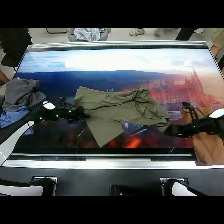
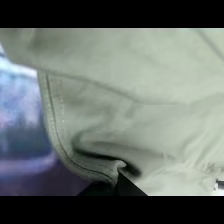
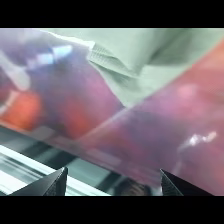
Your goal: Fold the shirts.
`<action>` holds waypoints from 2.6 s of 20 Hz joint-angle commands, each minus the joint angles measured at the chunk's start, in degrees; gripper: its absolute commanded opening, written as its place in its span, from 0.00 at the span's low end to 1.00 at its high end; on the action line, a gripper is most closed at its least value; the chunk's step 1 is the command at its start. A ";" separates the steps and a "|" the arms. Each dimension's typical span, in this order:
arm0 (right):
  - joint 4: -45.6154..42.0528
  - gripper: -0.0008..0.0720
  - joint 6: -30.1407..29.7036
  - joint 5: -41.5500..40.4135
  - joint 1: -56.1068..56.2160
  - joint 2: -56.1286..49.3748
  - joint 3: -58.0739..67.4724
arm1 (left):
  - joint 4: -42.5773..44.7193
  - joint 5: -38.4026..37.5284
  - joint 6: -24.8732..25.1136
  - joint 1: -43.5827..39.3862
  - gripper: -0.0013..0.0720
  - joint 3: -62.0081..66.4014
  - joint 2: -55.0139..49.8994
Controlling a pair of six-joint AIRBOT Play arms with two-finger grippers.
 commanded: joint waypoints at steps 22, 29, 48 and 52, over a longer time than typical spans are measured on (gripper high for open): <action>-6.05 0.06 8.70 -24.22 15.30 2.91 2.54 | -0.50 -1.90 6.80 4.85 0.05 4.87 14.23; -11.06 0.06 3.89 -23.19 6.58 27.91 30.01 | -0.24 -0.81 7.19 14.91 0.05 35.15 33.79; -24.17 0.06 6.47 0.04 5.55 28.06 52.72 | 12.52 -24.57 -5.49 23.21 0.05 47.56 39.39; -18.80 0.06 2.75 9.20 5.60 6.75 50.18 | 12.68 -28.70 0.42 21.35 0.05 37.44 25.07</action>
